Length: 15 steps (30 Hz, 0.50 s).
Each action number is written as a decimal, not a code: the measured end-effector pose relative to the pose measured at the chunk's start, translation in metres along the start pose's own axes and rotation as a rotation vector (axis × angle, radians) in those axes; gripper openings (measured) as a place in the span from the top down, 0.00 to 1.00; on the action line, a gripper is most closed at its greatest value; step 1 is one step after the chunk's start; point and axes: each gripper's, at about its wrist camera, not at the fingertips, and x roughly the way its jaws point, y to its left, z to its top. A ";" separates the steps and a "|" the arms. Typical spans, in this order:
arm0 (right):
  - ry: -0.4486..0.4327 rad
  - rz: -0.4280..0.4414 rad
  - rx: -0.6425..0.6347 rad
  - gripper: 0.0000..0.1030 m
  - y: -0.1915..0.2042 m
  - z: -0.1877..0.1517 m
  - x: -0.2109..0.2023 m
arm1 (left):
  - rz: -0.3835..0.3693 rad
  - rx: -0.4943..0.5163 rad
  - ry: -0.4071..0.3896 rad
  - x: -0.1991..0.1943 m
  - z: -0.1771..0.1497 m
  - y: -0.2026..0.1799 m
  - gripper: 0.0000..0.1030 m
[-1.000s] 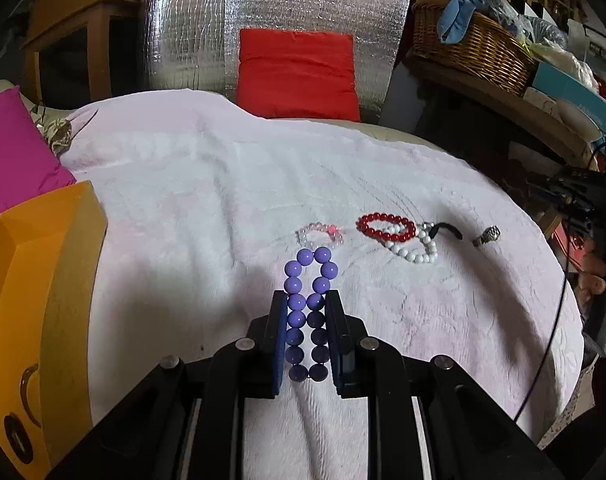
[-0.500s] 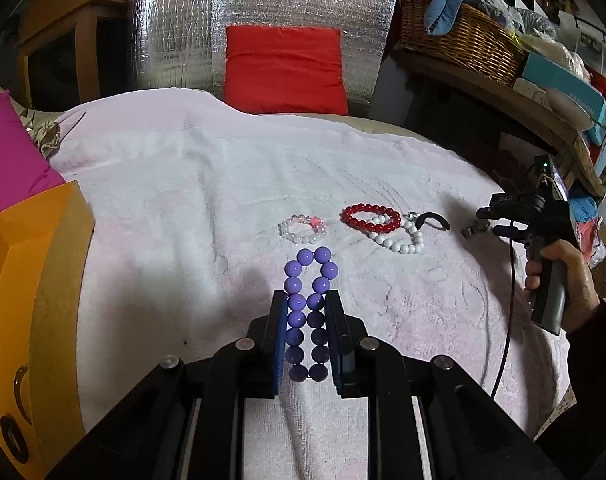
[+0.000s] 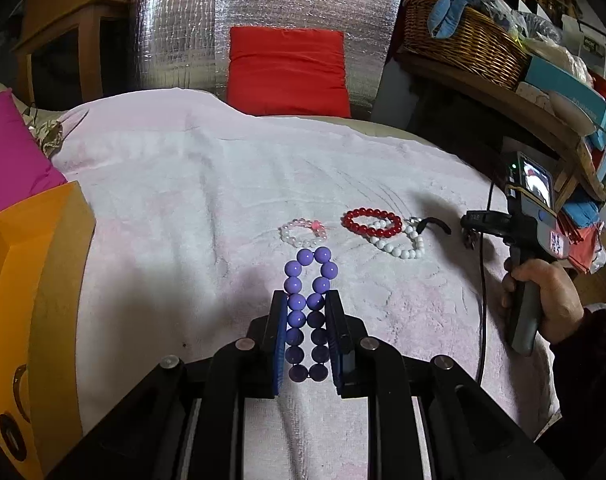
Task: Organize jewelry
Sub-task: 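Lift the purple bracelet with the left tool while the right tool carries the watch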
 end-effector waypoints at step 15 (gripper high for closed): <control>-0.322 0.394 0.077 0.78 -0.020 0.003 -0.135 | 0.030 -0.086 -0.134 -0.051 0.004 0.031 0.81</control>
